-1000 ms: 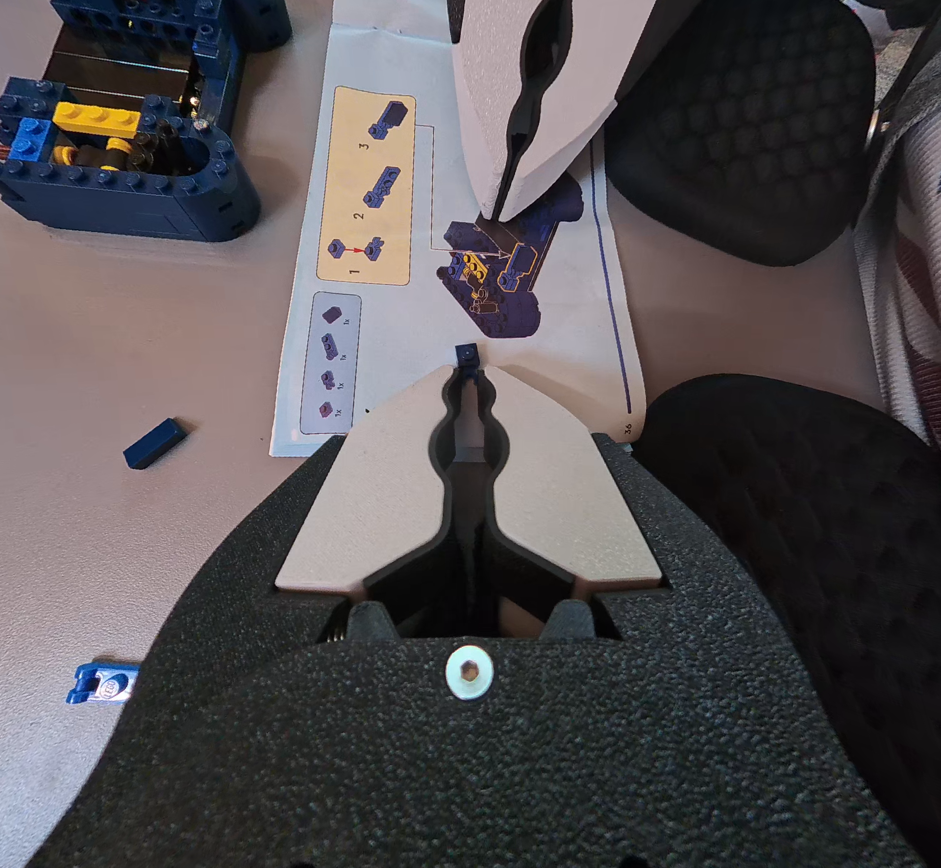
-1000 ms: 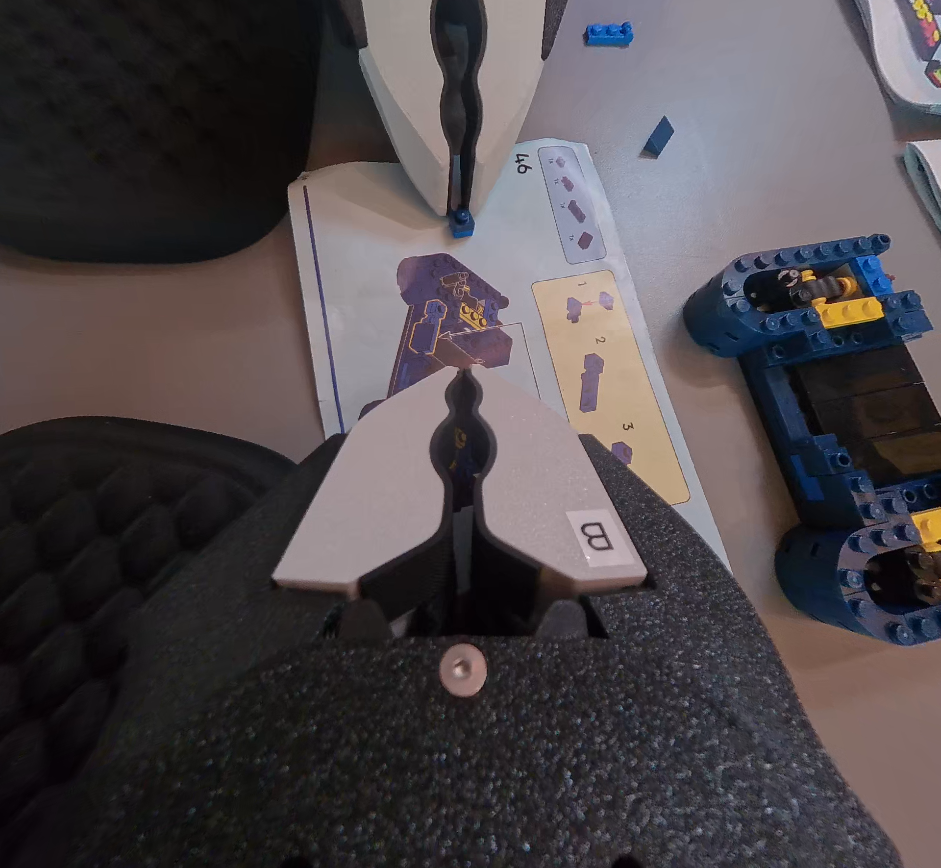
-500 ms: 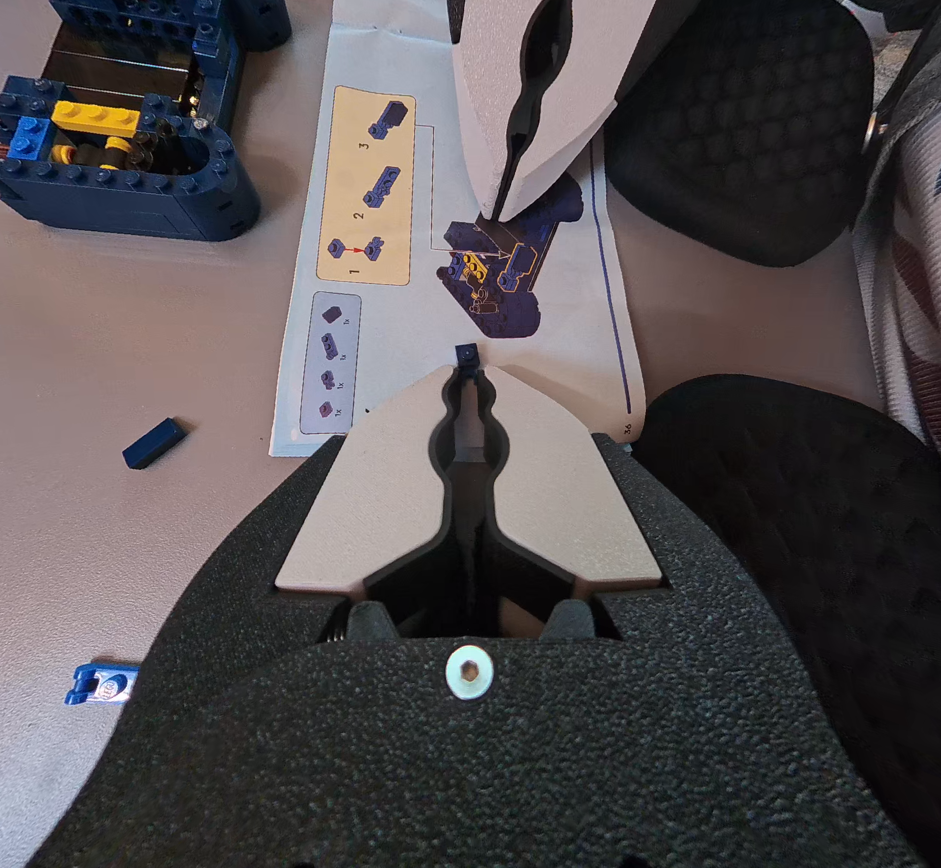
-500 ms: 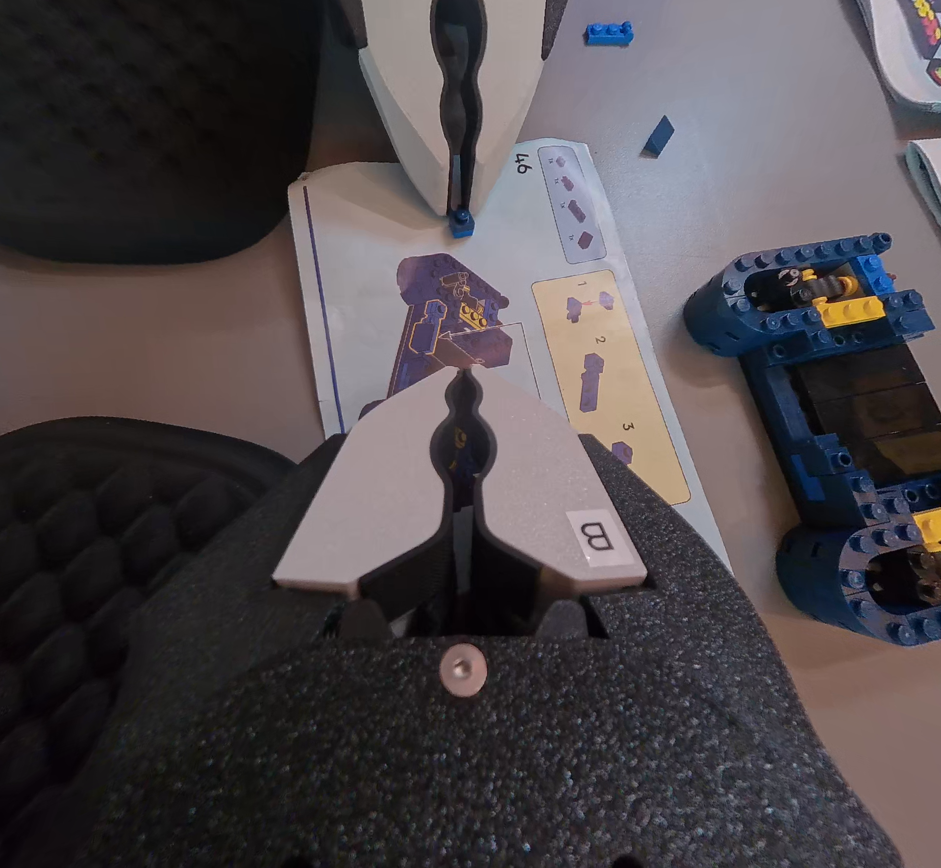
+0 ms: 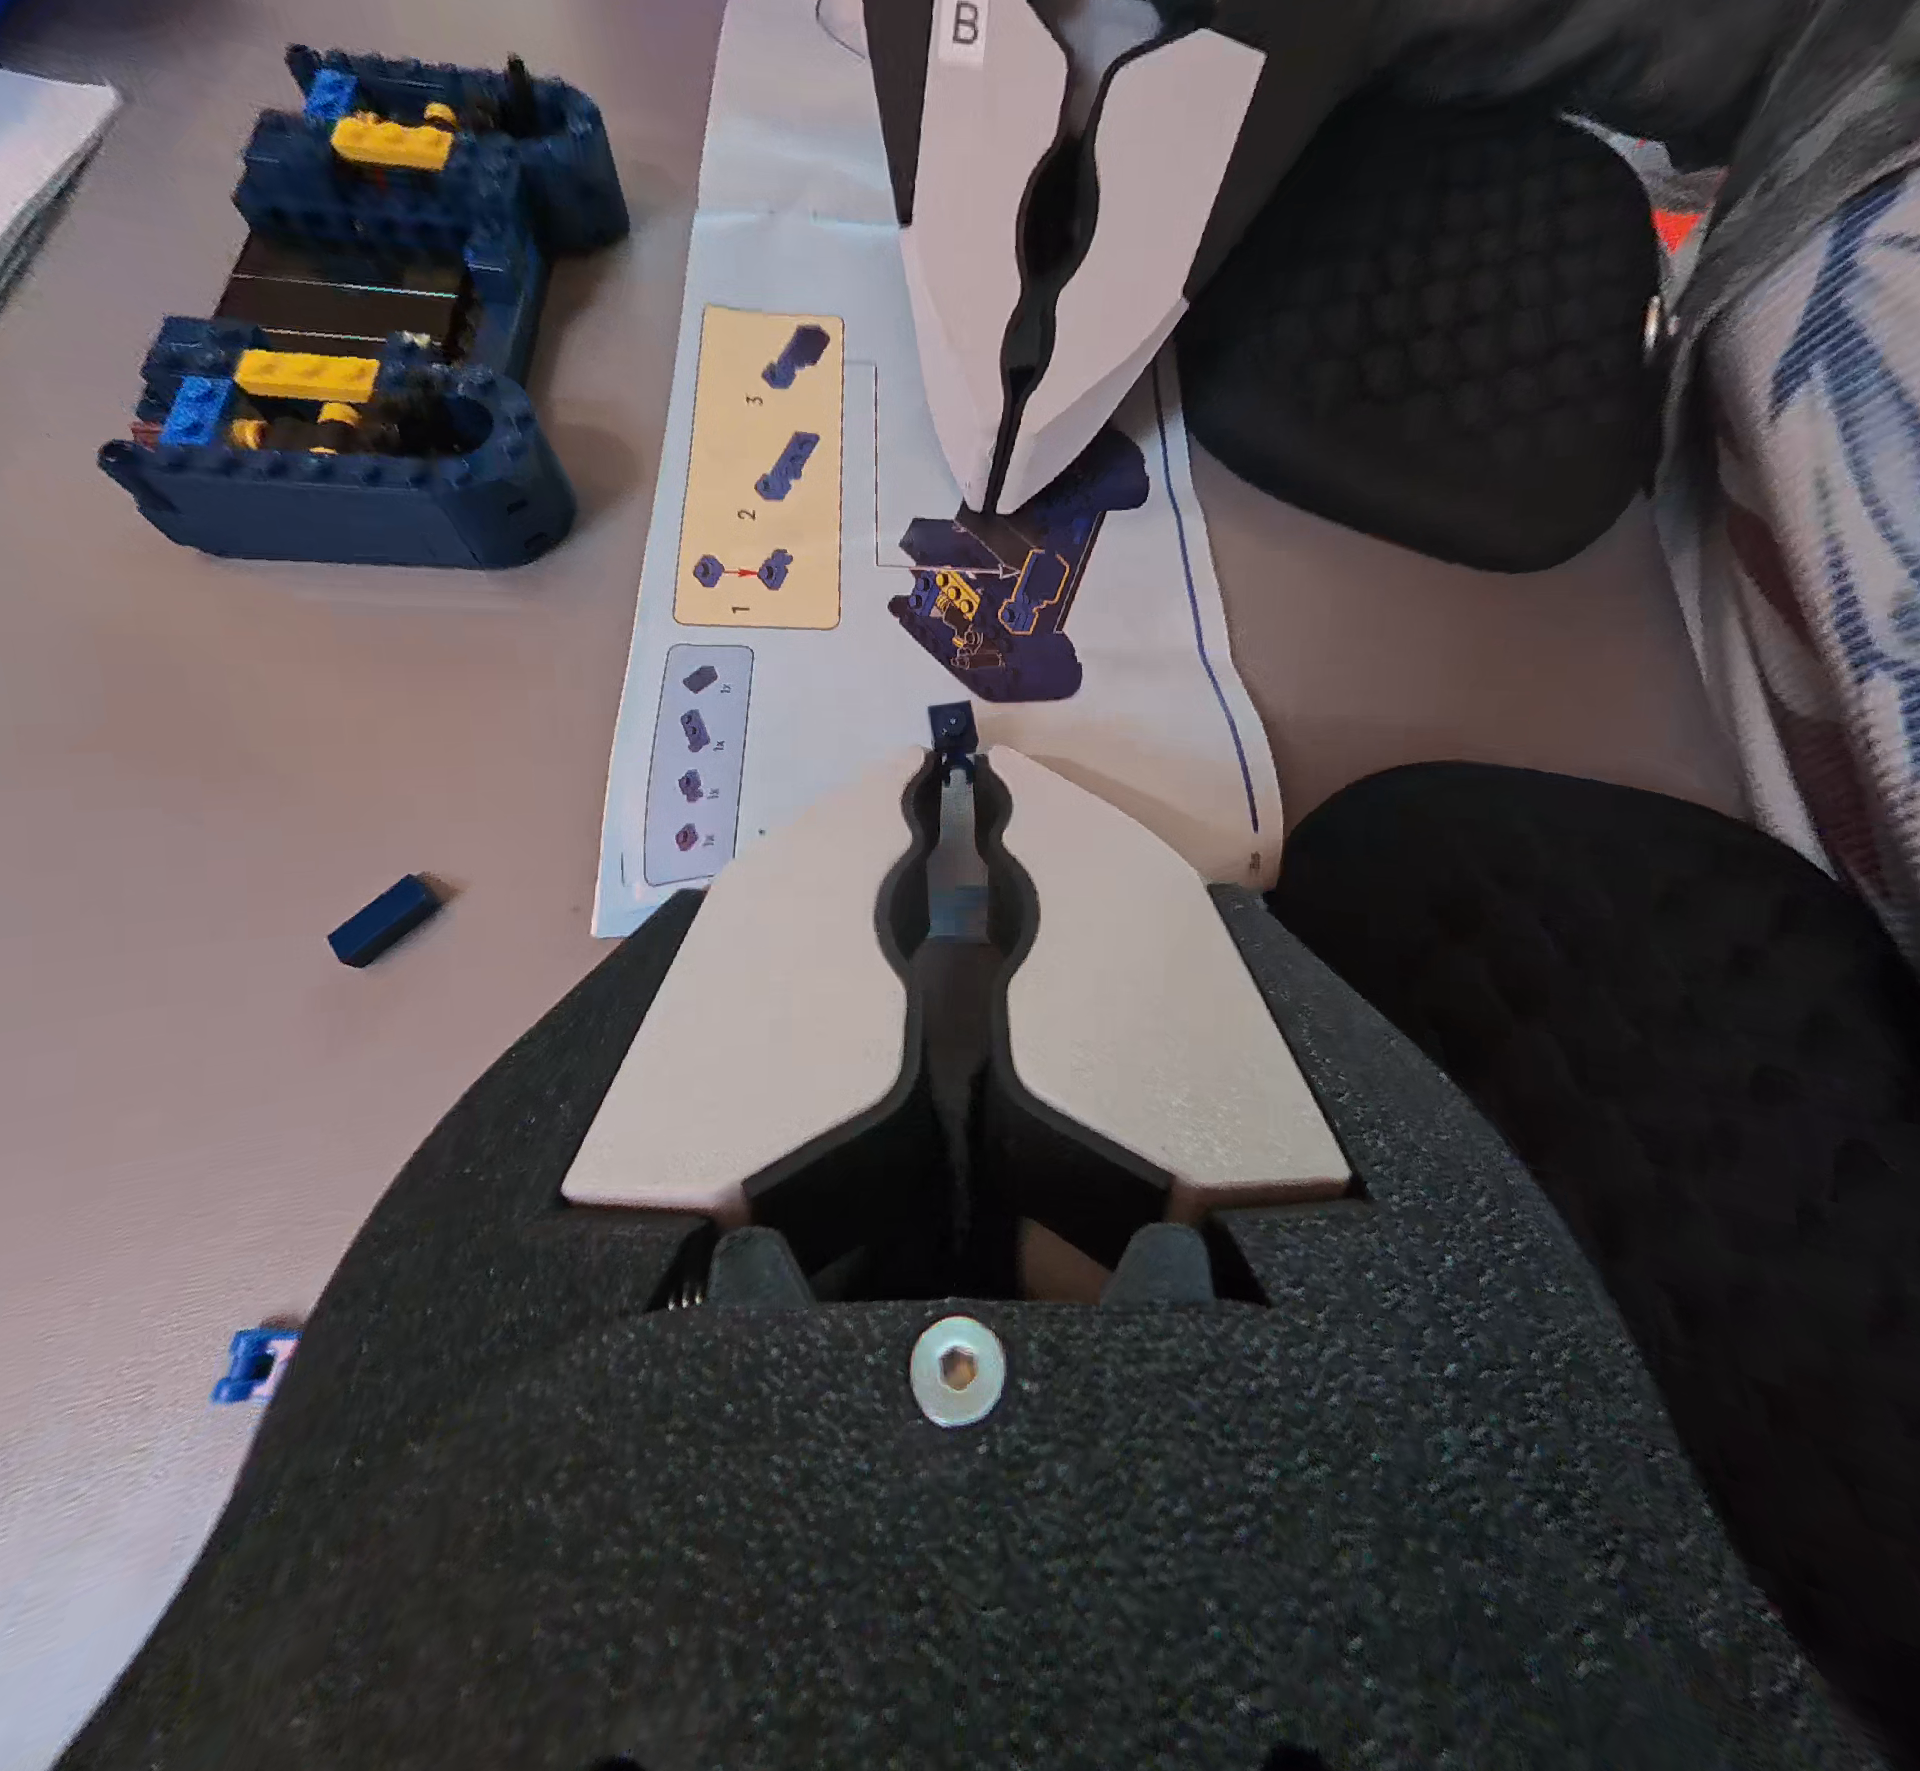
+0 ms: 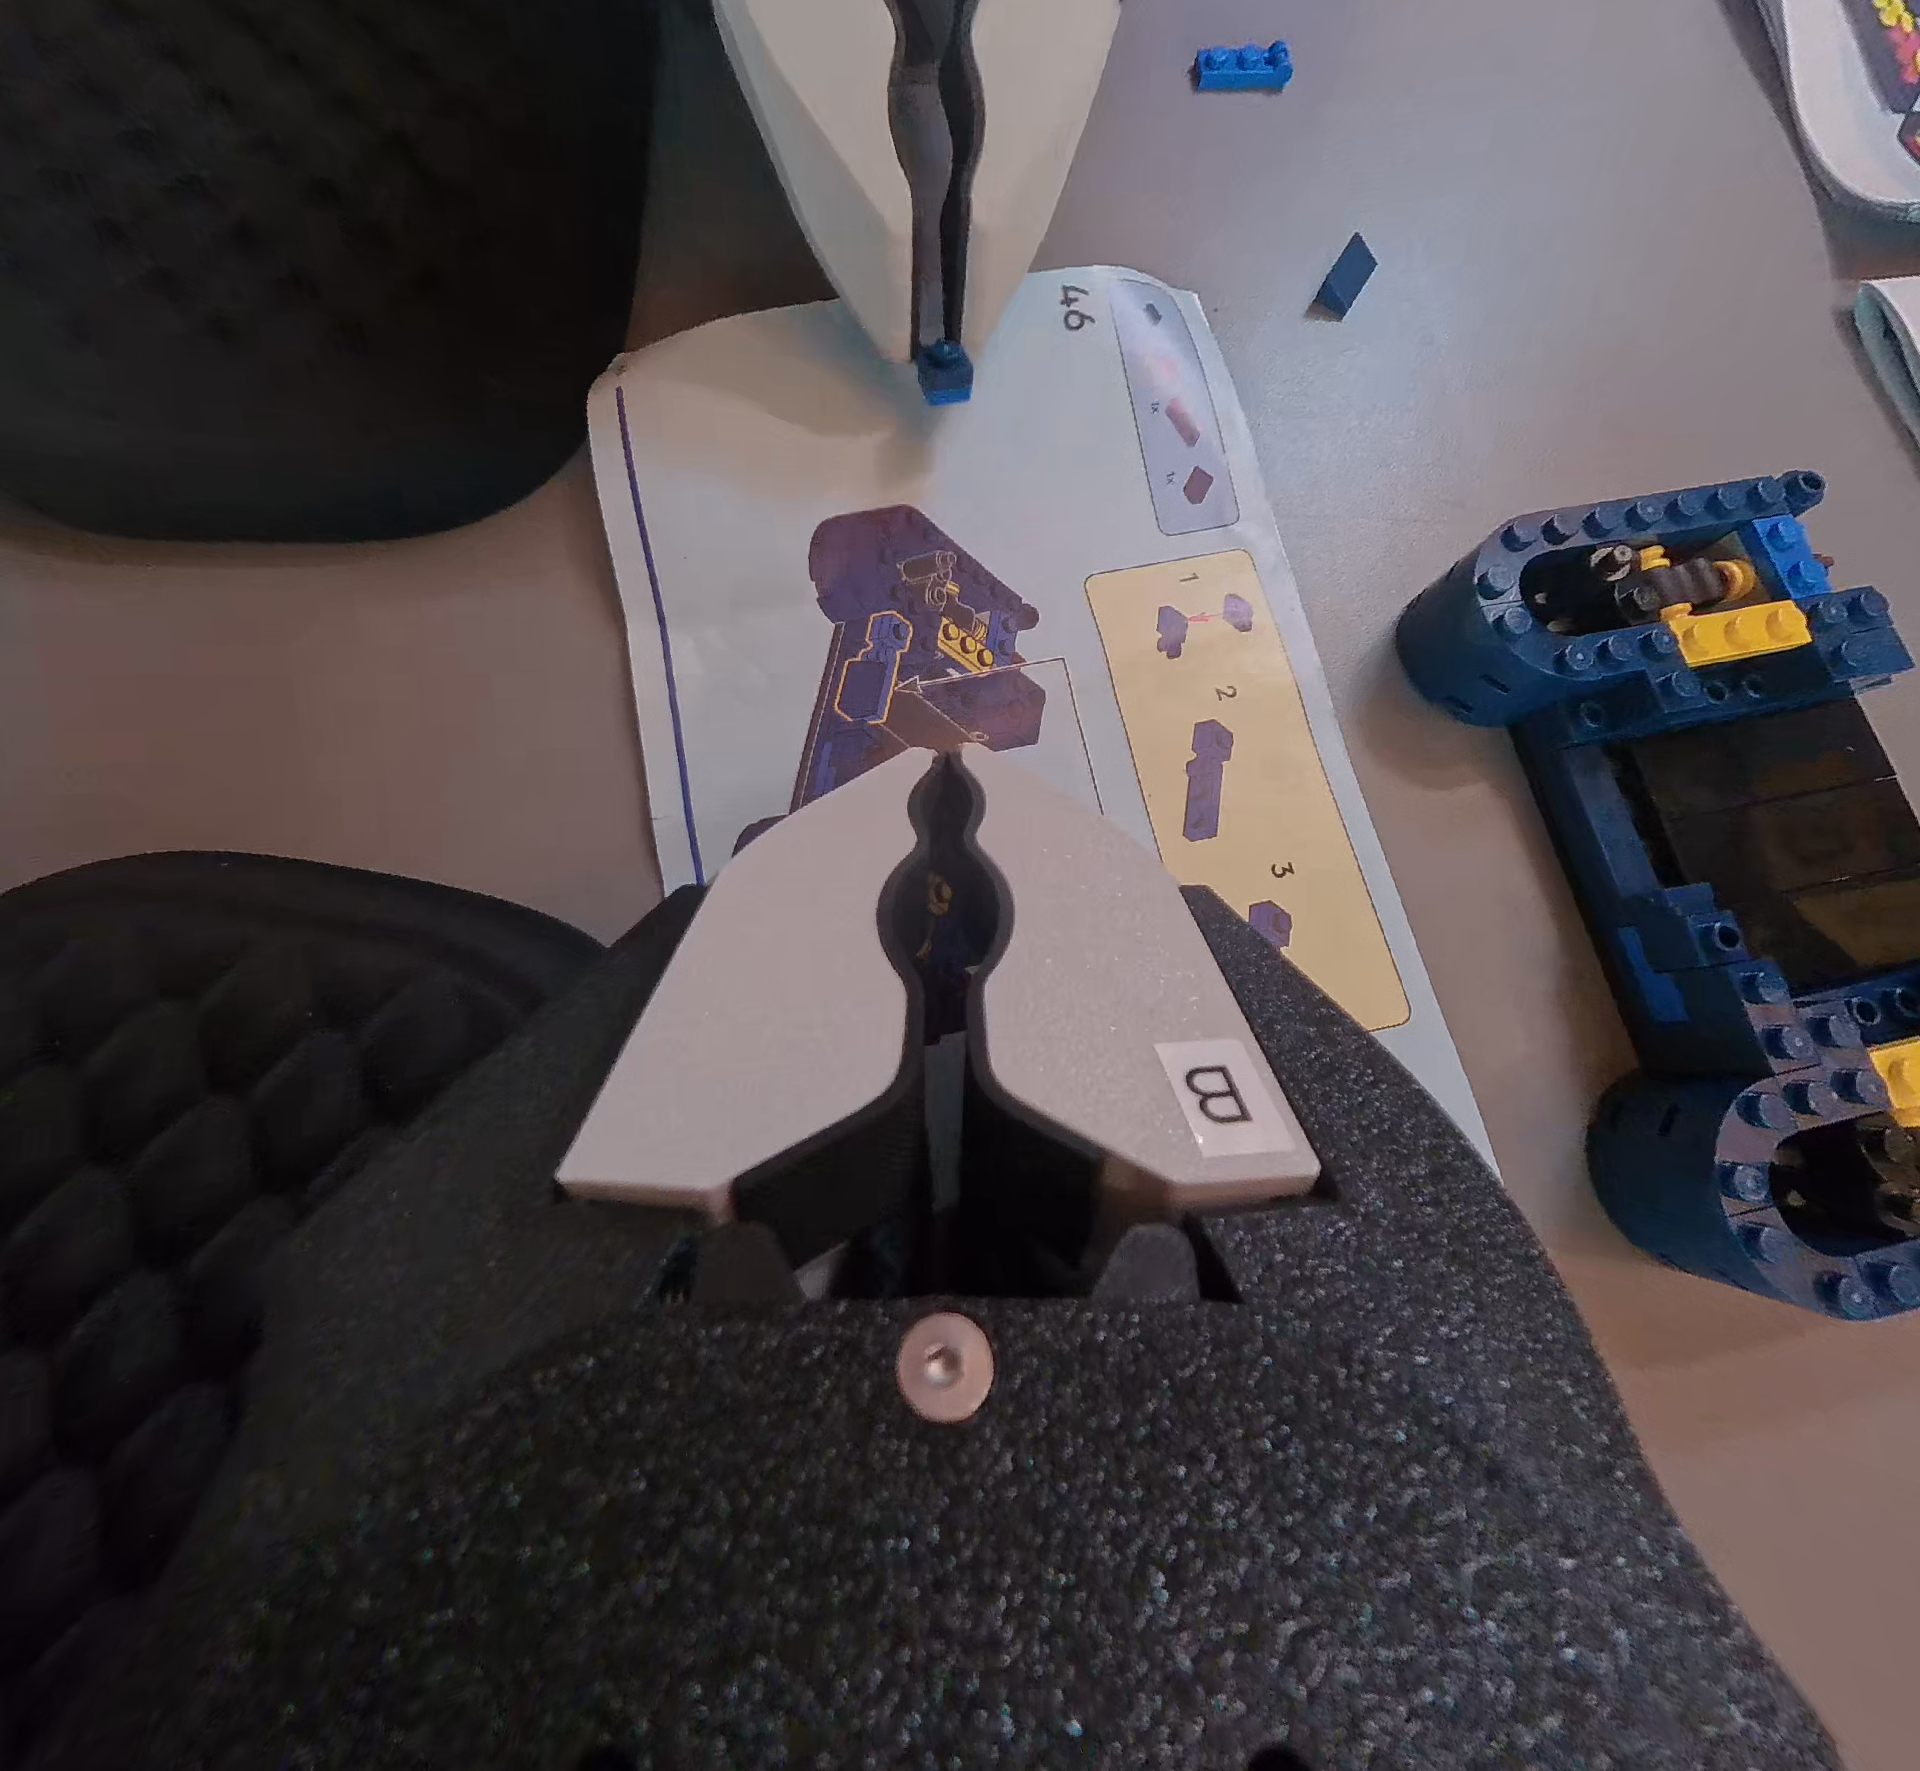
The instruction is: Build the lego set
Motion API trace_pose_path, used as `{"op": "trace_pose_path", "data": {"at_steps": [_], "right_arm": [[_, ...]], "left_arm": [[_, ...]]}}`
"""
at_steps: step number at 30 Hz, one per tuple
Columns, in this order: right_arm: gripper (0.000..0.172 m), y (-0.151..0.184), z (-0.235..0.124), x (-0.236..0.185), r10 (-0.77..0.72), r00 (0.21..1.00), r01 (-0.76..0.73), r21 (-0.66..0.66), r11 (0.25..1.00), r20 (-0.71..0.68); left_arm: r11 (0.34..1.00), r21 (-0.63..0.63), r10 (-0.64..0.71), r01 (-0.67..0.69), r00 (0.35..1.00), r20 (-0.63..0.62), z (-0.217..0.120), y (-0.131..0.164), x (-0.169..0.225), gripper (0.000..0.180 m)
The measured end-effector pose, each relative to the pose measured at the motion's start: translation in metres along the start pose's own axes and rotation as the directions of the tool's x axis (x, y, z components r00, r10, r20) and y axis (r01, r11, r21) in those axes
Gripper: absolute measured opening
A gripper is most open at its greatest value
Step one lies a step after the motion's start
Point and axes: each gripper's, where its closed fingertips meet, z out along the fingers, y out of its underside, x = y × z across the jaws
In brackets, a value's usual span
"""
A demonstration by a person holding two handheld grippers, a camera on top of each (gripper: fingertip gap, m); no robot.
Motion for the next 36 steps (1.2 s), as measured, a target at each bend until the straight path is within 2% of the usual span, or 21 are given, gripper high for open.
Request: {"op": "trace_pose_path", "data": {"at_steps": [2,5,7,10,15,17,19,21,24,27,31,36], "right_arm": [[0.000,0.000,0.000,0.000,0.000,1.000,0.000,0.000,1.000,0.003],[0.013,-0.015,0.002,-0.007,-0.023,0.998,0.021,0.043,0.999,0.050],[0.023,-0.032,0.011,-0.016,-0.023,0.992,0.013,0.080,0.997,0.122],[0.035,-0.040,0.029,-0.023,-0.044,0.982,0.036,0.045,0.998,0.183],[0.018,-0.044,0.044,-0.018,-0.081,0.988,0.080,0.011,0.997,0.134],[0.008,-0.042,0.045,-0.017,-0.114,0.991,0.115,-0.003,0.993,0.071],[0.008,-0.042,0.044,-0.017,-0.143,0.990,0.143,-0.013,0.990,0.004],[0.007,-0.044,0.038,-0.018,-0.152,0.987,0.152,-0.008,0.988,-0.059],[0.007,-0.052,0.023,-0.013,-0.131,0.975,0.142,0.048,0.989,-0.181],[0.008,-0.061,0.006,-0.003,-0.070,0.947,0.112,0.118,0.987,-0.313],[0.008,-0.072,-0.014,0.003,0.004,0.907,0.094,0.211,0.973,-0.421],[0.008,-0.084,-0.035,0.009,0.060,0.852,0.123,0.310,0.943,-0.521]], "left_arm": [[0.999,-0.049,0.019,-0.020,1.000,-0.017,0.001,0.008,0.001,0.005],[0.991,-0.119,0.044,-0.055,0.994,-0.098,0.006,0.016,0.009,0.005],[0.989,-0.126,0.065,-0.082,0.989,-0.131,0.009,0.015,0.011,0.005],[0.984,-0.127,0.107,-0.126,0.983,-0.149,0.012,0.013,0.014,0.008],[0.982,-0.124,0.125,-0.141,0.983,-0.132,0.012,0.013,0.014,0.009],[0.982,-0.124,0.128,-0.143,0.984,-0.121,0.012,0.013,0.013,0.008],[0.982,-0.122,0.129,-0.142,0.985,-0.111,0.012,0.013,0.013,0.008],[0.988,-0.111,0.101,-0.109,0.992,-0.072,0.009,0.011,0.007,0.017],[1.000,0.000,-0.002,0.002,0.999,-0.035,-0.003,-0.002,-0.002,0.017],[0.980,0.149,-0.132,0.131,0.991,-0.006,-0.017,-0.022,-0.014,0.018],[0.896,0.326,-0.310,0.302,0.950,-0.031,-0.032,-0.051,-0.016,0.018],[0.782,0.439,-0.448,0.442,0.889,-0.096,-0.035,-0.072,0.001,0.016]]}}
